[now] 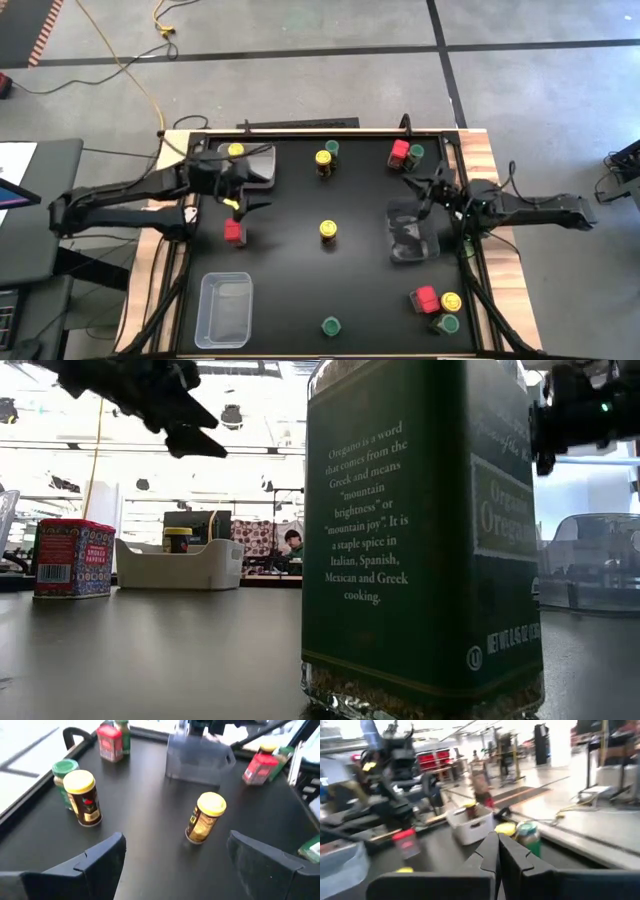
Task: Sort spices by type
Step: Put the top right green seasoning bottle into the black bin
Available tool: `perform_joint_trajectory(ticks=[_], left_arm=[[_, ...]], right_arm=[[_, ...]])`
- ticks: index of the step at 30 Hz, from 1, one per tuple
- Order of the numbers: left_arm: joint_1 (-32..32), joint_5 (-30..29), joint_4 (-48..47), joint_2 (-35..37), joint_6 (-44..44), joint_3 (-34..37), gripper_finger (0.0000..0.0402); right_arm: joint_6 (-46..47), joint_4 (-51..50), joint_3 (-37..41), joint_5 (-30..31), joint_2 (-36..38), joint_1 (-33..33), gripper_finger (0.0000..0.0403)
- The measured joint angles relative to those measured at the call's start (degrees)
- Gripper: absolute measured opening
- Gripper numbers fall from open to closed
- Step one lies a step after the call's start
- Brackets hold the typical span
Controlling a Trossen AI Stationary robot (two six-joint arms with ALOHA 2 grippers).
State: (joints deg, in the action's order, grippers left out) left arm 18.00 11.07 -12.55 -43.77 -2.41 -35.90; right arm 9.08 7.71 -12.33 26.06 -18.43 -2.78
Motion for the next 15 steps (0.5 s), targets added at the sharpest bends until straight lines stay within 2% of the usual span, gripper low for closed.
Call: perform_joint_trajectory(ticks=[3, 7, 15], left_arm=[[-0.02, 0.02, 3.53, 4.69, -2.04, 3.77, 0.0332], [-0.04, 0.04, 4.11, 8.46, -4.39, 5.85, 0.0332], [-0.04, 0.07, 4.13, 9.82, -2.97, 6.03, 0.0332]], right_arm=[[-1.49, -4.60, -5.06, 3.14, -4.64, -1.24, 0.0036], [3.32, -11.19, -13.38, 4.70, -10.93, -3.16, 0.0036], [10.86, -36.10, -31.84, 4.69, -23.24, -9.61, 0.0036]])
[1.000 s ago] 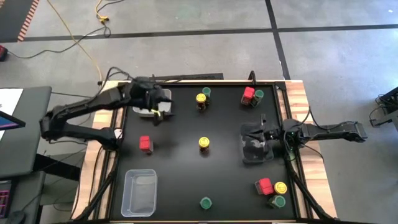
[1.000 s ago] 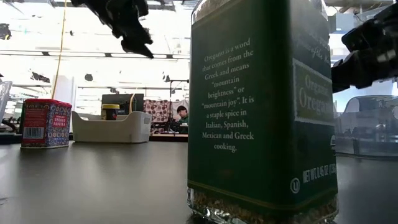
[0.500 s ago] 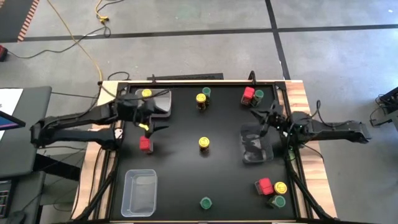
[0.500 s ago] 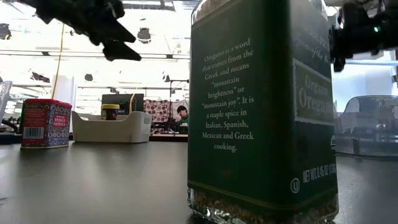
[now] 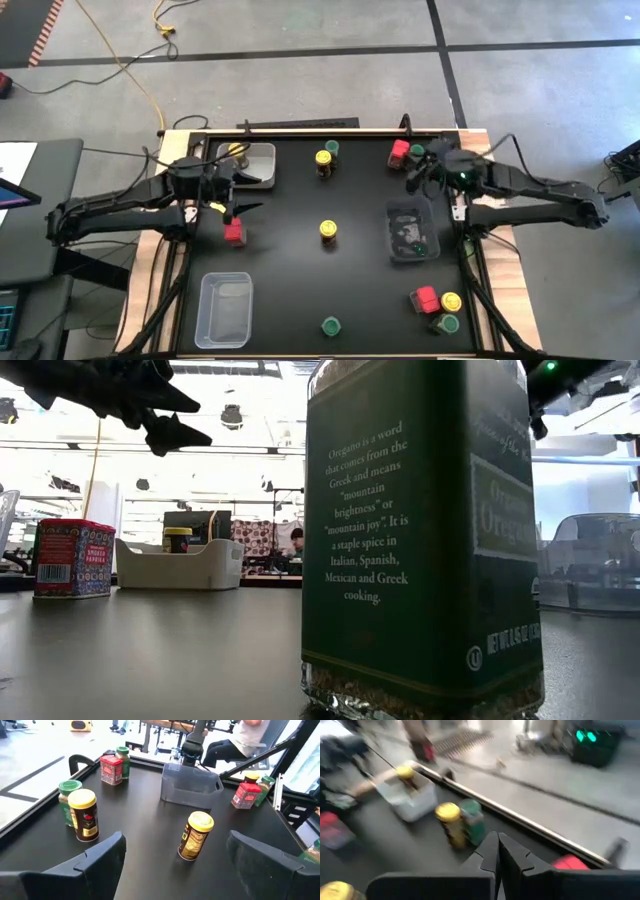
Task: Sort spices by type
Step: Put the top right green seasoning bottle into the black bin
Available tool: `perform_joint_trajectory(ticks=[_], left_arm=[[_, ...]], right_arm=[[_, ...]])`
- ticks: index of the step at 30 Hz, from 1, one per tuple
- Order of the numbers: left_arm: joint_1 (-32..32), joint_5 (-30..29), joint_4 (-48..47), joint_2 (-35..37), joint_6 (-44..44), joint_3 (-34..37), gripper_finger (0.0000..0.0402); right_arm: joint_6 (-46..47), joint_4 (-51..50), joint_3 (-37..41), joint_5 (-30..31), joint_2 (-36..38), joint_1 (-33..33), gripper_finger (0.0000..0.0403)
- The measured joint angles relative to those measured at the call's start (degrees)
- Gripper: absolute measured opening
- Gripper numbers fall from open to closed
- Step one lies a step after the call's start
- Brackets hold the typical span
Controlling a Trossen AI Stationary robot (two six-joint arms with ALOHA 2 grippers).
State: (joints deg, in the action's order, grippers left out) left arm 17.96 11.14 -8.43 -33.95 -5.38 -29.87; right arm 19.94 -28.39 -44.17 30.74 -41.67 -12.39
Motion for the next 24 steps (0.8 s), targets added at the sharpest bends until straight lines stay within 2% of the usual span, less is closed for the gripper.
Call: perform_joint_trajectory(ticks=[5, 9, 17, 20, 24], left_arm=[[0.00, 0.02, -0.13, -0.26, -1.23, 0.00, 0.0332], [0.00, 0.02, -0.14, -0.26, -1.26, 0.00, 0.0332], [0.00, 0.02, -0.27, -0.26, -1.32, 0.00, 0.0332], [0.00, 0.02, -0.35, -0.26, -1.32, 0.00, 0.0332], [0.00, 0.00, -0.97, -0.26, -1.32, 0.00, 0.0332]], right_arm=[[4.73, -18.89, -9.03, -2.74, -6.79, -4.26, 0.0036], [5.20, -29.49, -14.59, -3.70, -10.61, -6.46, 0.0036], [0.13, -31.30, -17.59, -3.83, -13.50, -7.32, 0.0044], [0.11, -33.03, -17.59, -4.31, -14.73, -7.54, 0.0068], [-0.89, -38.11, -17.59, -5.16, -17.00, -8.52, 0.0125]])
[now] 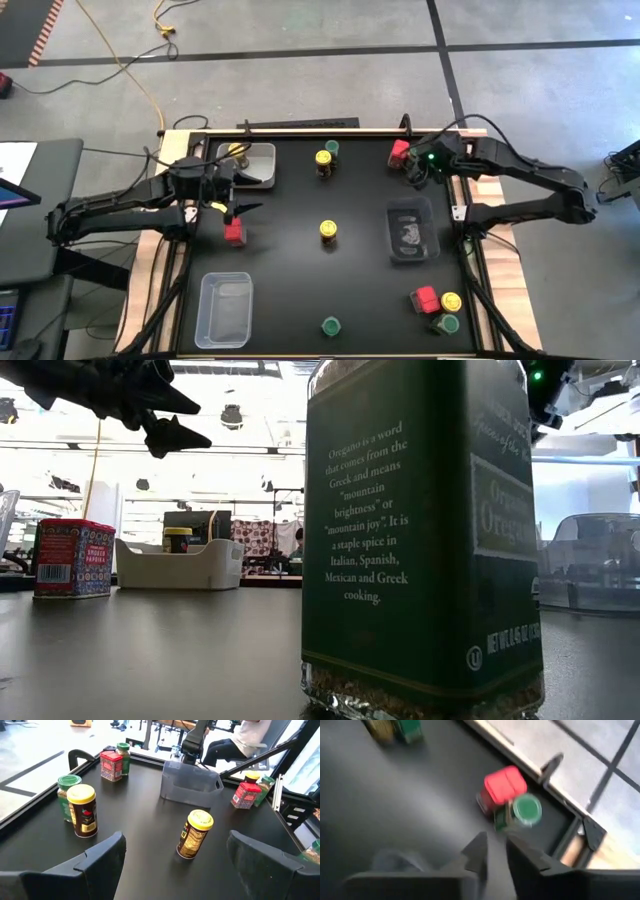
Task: Sort spices by type
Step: Put the top right green seasoning bottle into the black bin
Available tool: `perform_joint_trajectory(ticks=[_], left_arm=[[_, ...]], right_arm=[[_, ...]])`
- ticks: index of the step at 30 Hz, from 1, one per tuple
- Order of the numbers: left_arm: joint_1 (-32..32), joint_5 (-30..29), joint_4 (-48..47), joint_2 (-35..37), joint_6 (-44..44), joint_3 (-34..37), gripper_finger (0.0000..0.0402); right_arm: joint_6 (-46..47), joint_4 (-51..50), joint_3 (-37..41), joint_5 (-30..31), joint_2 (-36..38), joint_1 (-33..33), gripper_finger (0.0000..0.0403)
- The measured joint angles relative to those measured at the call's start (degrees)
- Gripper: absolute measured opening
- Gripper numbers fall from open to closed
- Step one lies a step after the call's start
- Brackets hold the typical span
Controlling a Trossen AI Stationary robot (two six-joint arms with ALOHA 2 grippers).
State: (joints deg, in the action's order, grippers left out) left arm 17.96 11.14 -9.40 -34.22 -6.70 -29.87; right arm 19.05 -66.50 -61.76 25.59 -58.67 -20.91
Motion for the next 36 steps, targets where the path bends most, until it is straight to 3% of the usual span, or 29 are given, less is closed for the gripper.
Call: perform_joint_trajectory(ticks=[8, 12, 23, 29, 36], left_arm=[[0.02, 0.00, -1.74, 0.00, 0.00, 0.00, 0.0332], [0.02, 0.00, -1.74, 0.00, -0.42, 0.00, 0.0332], [0.01, 0.00, -3.01, 0.00, -2.14, 0.00, 0.0332], [0.00, 0.00, -5.46, -0.02, -2.14, 0.00, 0.0332], [0.00, 0.00, -6.54, -0.02, -2.01, 0.00, 0.0332]], right_arm=[[-9.81, -2.14, 0.00, -0.11, -3.58, 2.55, 0.0283], [-19.07, -3.38, 0.00, -0.03, -4.65, 3.87, 0.0327], [-28.95, -3.56, 0.00, 1.35, -5.84, 2.34, 0.0327], [-33.92, -1.61, 0.00, -5.06, -6.67, -4.99, 0.0327], [-47.20, -0.80, 0.00, -6.14, -10.69, -11.29, 0.0327]])
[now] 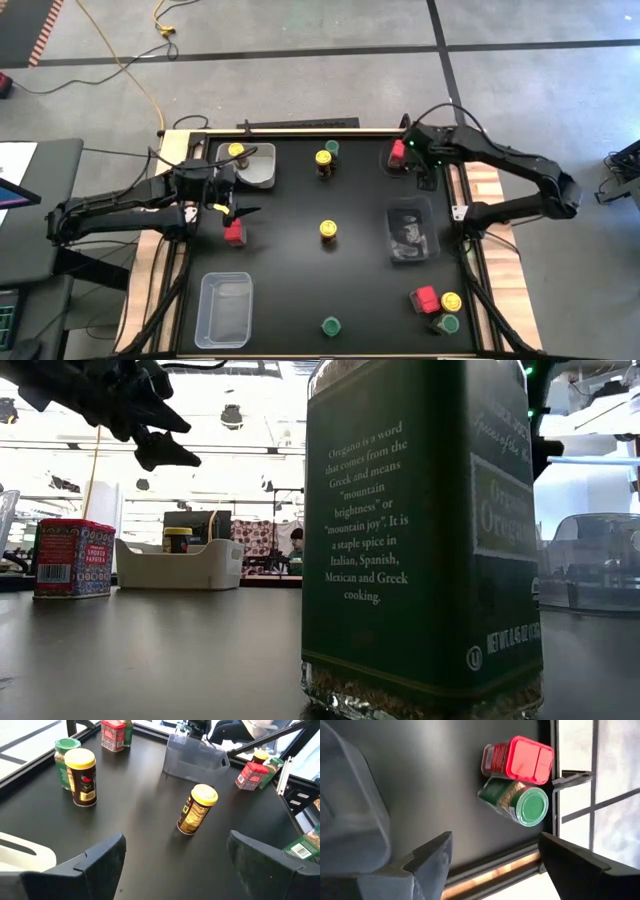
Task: Sort spices by type
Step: Put the top right green seasoning bottle into the black bin
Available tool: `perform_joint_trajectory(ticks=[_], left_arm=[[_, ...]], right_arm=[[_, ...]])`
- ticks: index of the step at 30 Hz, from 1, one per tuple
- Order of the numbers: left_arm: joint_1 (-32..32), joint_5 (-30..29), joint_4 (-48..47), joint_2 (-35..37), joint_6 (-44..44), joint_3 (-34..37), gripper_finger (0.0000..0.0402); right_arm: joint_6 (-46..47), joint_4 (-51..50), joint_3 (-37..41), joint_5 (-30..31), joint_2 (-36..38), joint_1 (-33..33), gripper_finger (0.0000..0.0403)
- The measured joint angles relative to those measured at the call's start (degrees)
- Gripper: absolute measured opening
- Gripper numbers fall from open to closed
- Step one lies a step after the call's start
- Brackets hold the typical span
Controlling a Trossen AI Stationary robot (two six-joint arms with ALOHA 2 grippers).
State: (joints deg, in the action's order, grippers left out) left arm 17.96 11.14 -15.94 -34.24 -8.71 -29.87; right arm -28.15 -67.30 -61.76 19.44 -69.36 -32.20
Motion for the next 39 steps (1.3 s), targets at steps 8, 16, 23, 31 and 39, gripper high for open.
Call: perform_joint_trajectory(ticks=[8, 16, 23, 31, 39], left_arm=[[0.02, 0.00, -0.13, 0.00, -0.11, 0.00, 0.0332], [0.00, 0.00, -0.12, 0.00, 0.66, 0.00, 0.0332], [0.00, 0.00, -0.17, 0.00, 0.70, 0.00, 0.0332], [0.02, 0.00, -0.53, 0.00, 0.72, 0.00, 0.0332], [0.02, -0.02, -1.66, -0.02, 0.72, 0.00, 0.0332]], right_arm=[[-4.84, -1.81, -2.92, 0.17, -8.38, -0.98, 0.0327], [-14.07, -4.38, -10.27, 4.61, -16.09, -1.14, 0.0327], [-23.01, -7.38, -12.85, 5.38, -20.29, -3.74, 0.0327], [-30.40, -7.11, -12.87, 6.59, -23.34, -5.35, 0.0327], [-33.87, -4.00, -12.90, 7.26, -24.81, -6.12, 0.0327]])
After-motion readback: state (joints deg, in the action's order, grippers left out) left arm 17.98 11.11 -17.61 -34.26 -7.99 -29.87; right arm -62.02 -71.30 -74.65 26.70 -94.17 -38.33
